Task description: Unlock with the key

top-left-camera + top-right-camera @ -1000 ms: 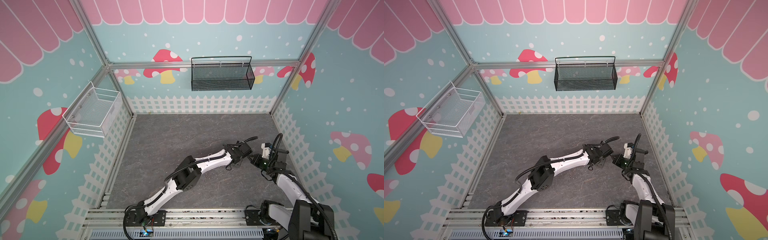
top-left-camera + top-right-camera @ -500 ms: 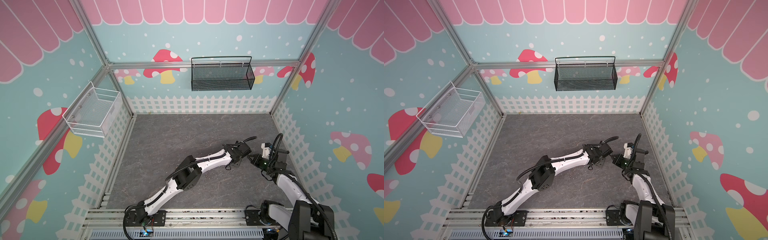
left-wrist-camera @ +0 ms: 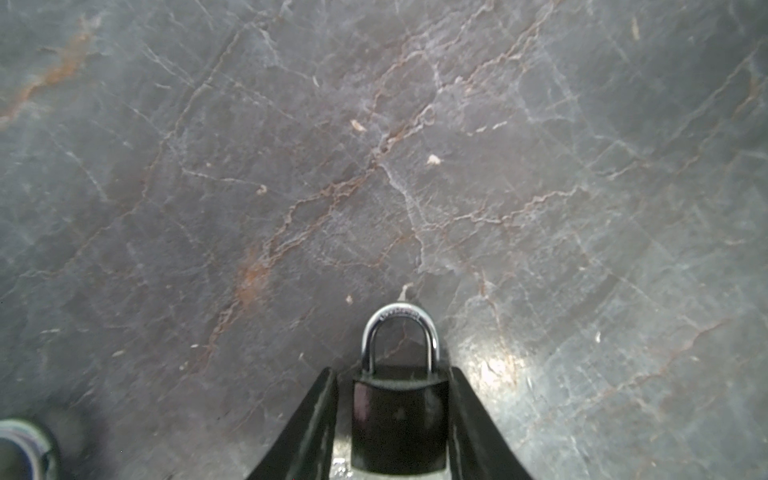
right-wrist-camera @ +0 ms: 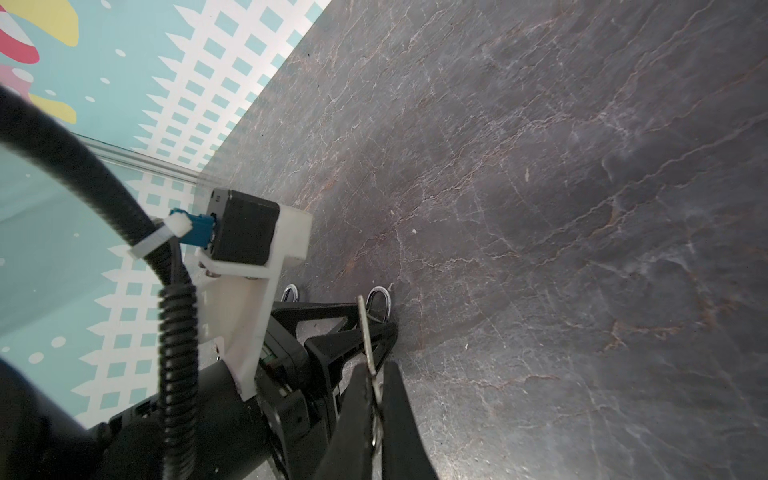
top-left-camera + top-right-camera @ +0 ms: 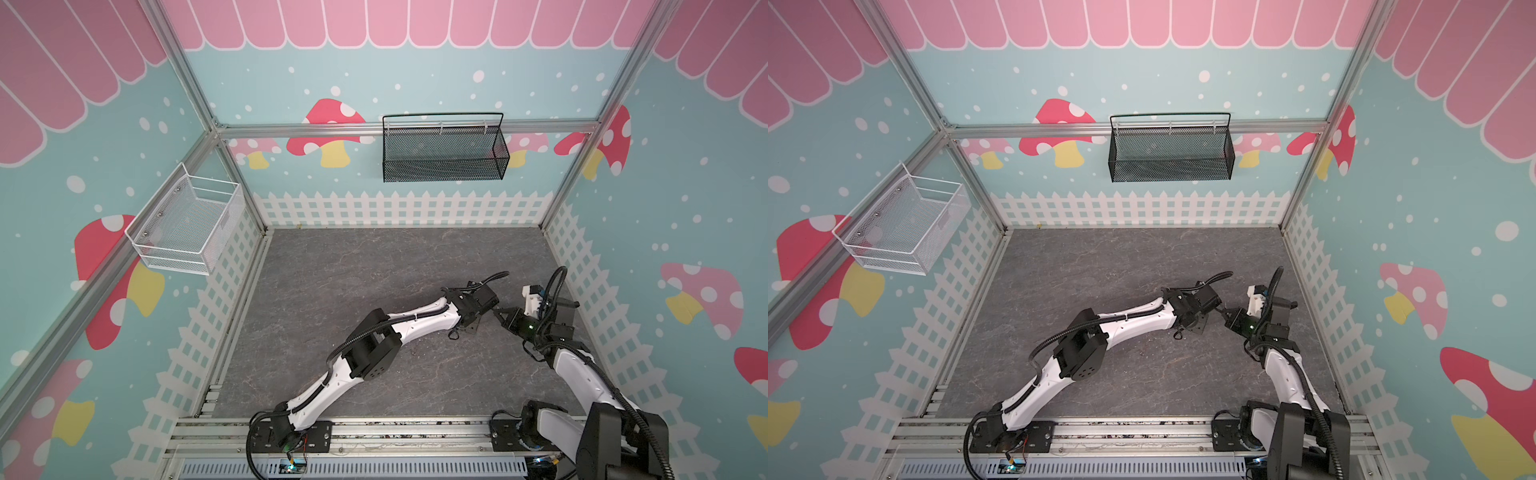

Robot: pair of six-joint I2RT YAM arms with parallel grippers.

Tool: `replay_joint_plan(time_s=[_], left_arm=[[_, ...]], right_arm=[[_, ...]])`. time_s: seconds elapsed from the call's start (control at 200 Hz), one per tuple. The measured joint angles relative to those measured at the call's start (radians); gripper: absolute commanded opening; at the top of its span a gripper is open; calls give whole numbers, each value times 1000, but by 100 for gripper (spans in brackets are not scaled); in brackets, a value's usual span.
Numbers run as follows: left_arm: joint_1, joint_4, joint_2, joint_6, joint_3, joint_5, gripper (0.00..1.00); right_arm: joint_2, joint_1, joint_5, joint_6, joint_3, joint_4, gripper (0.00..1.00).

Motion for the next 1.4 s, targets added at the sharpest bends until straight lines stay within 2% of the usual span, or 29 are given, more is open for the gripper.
replay_joint_plan(time_s=[0.475, 0.845, 1.166, 1.401], left_arm=[[2, 3, -6, 10, -7, 8, 26], [2, 0, -7, 19, -3, 11, 0], [2, -17, -27, 15, -12, 31, 0], [1, -24, -147, -1, -104, 25, 0]], right_arm=[[0, 0, -23, 5, 0, 11, 0], [-20, 0, -35, 8, -6, 11, 0], [-40, 0, -37, 11, -13, 10, 0], [-41, 0, -38, 5, -13, -10, 0]])
